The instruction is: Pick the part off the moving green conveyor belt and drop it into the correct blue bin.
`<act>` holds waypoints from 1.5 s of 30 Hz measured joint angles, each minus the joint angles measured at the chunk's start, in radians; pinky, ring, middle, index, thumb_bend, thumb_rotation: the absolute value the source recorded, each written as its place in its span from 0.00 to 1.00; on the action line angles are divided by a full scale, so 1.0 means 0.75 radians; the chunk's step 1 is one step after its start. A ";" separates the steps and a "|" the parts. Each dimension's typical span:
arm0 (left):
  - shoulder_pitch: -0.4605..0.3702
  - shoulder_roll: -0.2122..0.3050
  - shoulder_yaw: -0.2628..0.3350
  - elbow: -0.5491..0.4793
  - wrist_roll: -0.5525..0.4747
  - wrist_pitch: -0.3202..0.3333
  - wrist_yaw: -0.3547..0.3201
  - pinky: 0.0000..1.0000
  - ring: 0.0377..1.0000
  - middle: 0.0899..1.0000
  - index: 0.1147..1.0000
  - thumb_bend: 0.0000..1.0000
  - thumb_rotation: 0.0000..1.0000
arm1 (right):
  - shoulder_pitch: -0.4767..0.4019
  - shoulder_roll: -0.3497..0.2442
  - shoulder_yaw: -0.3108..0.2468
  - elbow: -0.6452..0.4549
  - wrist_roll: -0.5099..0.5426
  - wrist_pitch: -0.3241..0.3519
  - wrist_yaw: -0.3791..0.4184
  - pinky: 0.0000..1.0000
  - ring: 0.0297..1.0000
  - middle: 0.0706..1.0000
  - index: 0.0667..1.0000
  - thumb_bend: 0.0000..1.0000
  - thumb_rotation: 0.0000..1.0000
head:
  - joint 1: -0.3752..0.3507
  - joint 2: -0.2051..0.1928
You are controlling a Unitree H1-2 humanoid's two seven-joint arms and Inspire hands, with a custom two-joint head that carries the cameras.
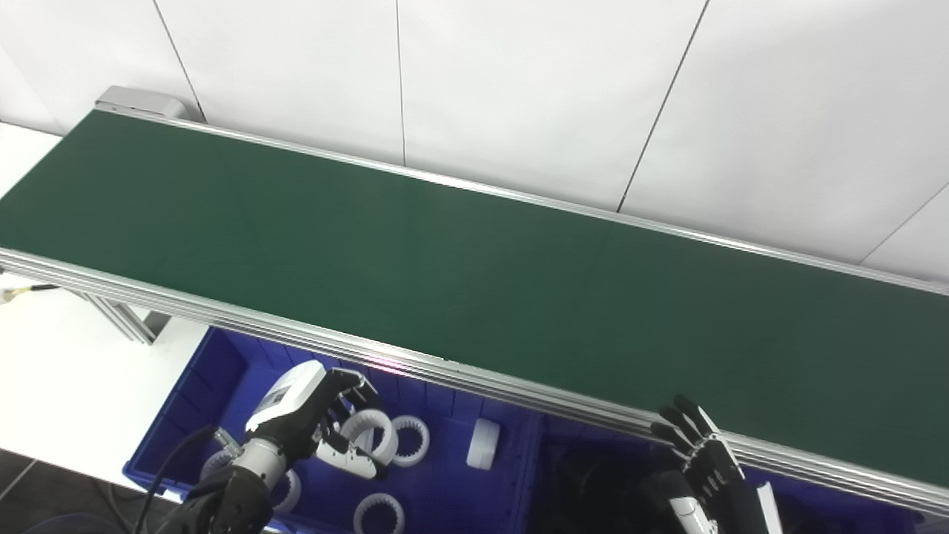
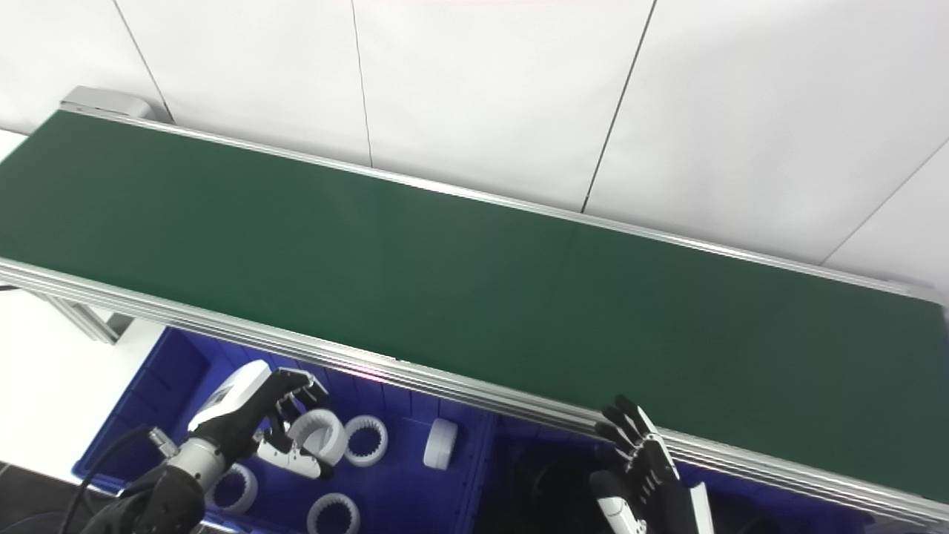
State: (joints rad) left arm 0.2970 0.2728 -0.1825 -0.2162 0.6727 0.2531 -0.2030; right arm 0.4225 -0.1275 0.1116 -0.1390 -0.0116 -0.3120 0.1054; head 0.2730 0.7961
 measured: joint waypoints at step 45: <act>0.041 -0.115 0.049 -0.230 -0.285 -0.154 0.054 0.57 0.64 0.71 0.73 0.73 0.75 | -0.007 0.021 0.016 0.002 -0.010 0.007 0.002 0.72 0.80 0.84 0.89 0.62 0.63 | -0.092 -0.057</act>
State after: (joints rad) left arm 0.3277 0.1864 -0.1461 -0.3891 0.4587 0.1377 -0.1626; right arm 0.4170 -0.1116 0.1235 -0.1373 -0.0188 -0.3068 0.1067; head 0.2042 0.7532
